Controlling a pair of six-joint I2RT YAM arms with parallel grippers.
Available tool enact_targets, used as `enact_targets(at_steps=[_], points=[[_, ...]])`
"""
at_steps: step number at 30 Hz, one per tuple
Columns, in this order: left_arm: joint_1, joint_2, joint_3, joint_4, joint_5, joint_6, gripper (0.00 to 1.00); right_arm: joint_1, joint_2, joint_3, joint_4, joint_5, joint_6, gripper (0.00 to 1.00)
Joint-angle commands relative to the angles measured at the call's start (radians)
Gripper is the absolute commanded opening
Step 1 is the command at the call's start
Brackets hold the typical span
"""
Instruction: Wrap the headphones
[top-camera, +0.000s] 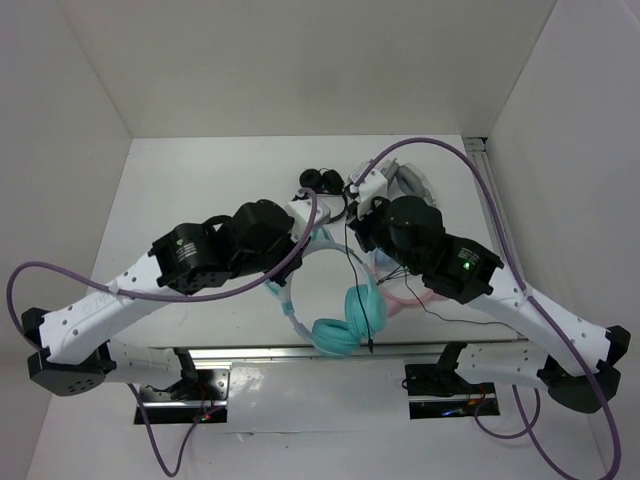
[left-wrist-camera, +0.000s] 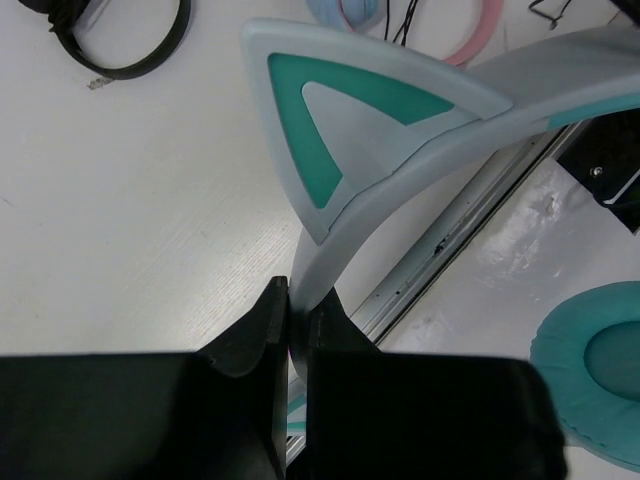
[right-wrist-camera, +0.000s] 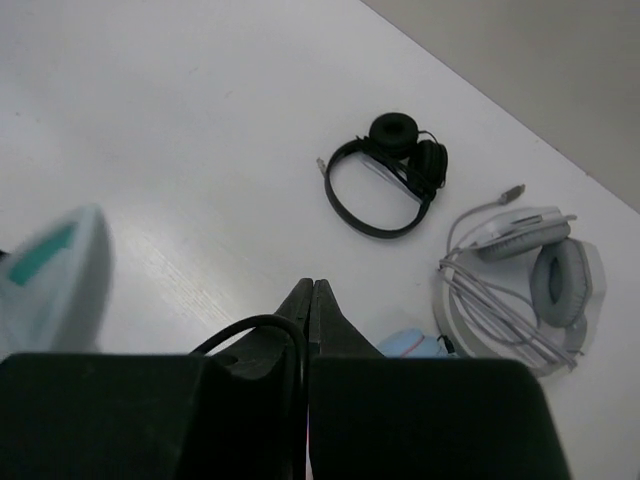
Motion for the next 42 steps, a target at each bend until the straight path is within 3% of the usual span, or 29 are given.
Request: enact_targets(at_steps=[1, 5, 13, 18, 22, 34, 42], points=[[-0.005, -0.084, 0.061, 0.099, 0.051, -0.016, 0.0, 0.008, 0.008, -0.047, 0.082, 0.124, 0.021, 0.0], [-0.005, -0.144, 0.091, 0.099, 0.022, -0.049, 0.0, -0.004, -0.004, -0.103, 0.12, 0.151, 0.032, 0.0], [-0.005, -0.291, 0.11, 0.191, 0.074, -0.099, 0.0, -0.082, -0.016, -0.175, 0.172, 0.012, 0.072, 0.0], [-0.005, -0.374, 0.078, 0.26, 0.021, -0.17, 0.0, -0.093, -0.076, -0.256, 0.278, -0.08, 0.082, 0.03], [-0.005, -0.434, 0.045, 0.326, -0.086, -0.262, 0.0, -0.093, -0.107, -0.36, 0.387, -0.212, 0.092, 0.03], [-0.005, -0.483, 0.021, 0.357, -0.469, -0.495, 0.0, -0.082, -0.107, -0.563, 0.655, -0.393, 0.17, 0.02], [-0.005, -0.426, 0.073, 0.317, -0.754, -0.57, 0.0, 0.086, -0.107, -0.617, 0.686, -0.376, 0.161, 0.0]])
